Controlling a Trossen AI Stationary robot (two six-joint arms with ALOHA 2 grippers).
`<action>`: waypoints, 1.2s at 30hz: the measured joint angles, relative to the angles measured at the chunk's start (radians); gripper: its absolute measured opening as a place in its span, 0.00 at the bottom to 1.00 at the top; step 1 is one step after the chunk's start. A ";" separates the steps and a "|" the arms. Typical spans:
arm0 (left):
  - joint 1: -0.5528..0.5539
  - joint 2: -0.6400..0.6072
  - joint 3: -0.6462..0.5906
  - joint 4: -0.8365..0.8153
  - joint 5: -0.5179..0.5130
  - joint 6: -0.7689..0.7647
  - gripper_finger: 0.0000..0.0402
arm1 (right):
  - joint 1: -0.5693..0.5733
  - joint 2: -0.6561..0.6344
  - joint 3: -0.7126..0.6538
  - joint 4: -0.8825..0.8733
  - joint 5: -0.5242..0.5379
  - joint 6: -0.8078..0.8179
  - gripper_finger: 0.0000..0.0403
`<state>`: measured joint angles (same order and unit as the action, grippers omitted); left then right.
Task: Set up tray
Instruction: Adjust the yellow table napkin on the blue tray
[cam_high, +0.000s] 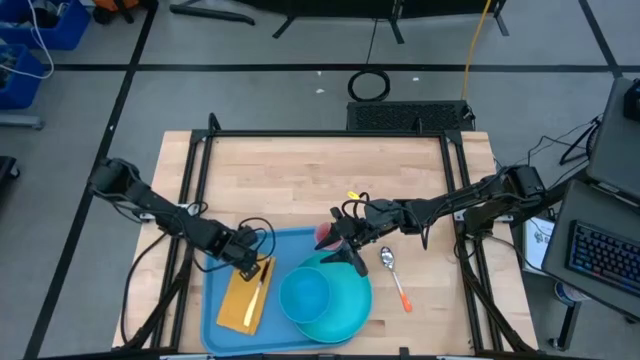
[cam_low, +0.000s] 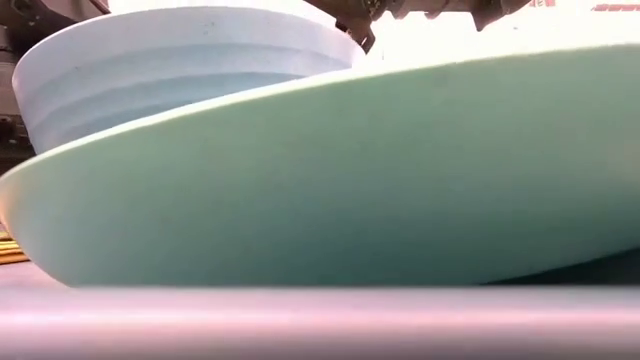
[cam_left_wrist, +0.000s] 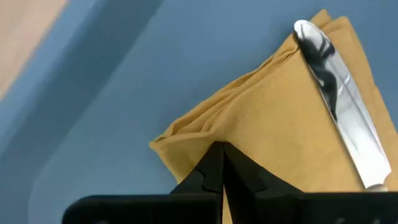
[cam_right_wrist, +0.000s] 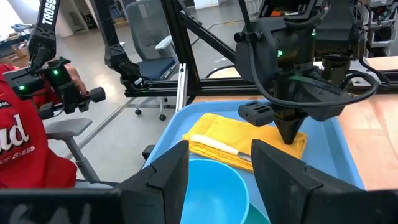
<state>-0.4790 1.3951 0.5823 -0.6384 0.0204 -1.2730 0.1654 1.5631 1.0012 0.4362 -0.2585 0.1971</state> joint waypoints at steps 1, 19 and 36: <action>-0.001 -0.007 0.000 -0.015 0.016 -0.006 0.01 | 0.000 0.000 0.000 0.000 0.000 0.000 0.41; -0.106 -0.047 -0.006 -0.227 0.131 -0.228 0.01 | 0.000 0.000 0.000 0.001 0.000 0.000 0.41; -0.162 -0.046 0.049 -0.277 -0.117 -0.138 0.09 | 0.014 0.000 0.000 0.003 -0.002 -0.026 0.41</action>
<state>-0.6412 1.3495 0.6318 -0.9150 -0.0968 -1.4112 0.1792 1.5631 1.0016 0.4393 -0.2601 0.1713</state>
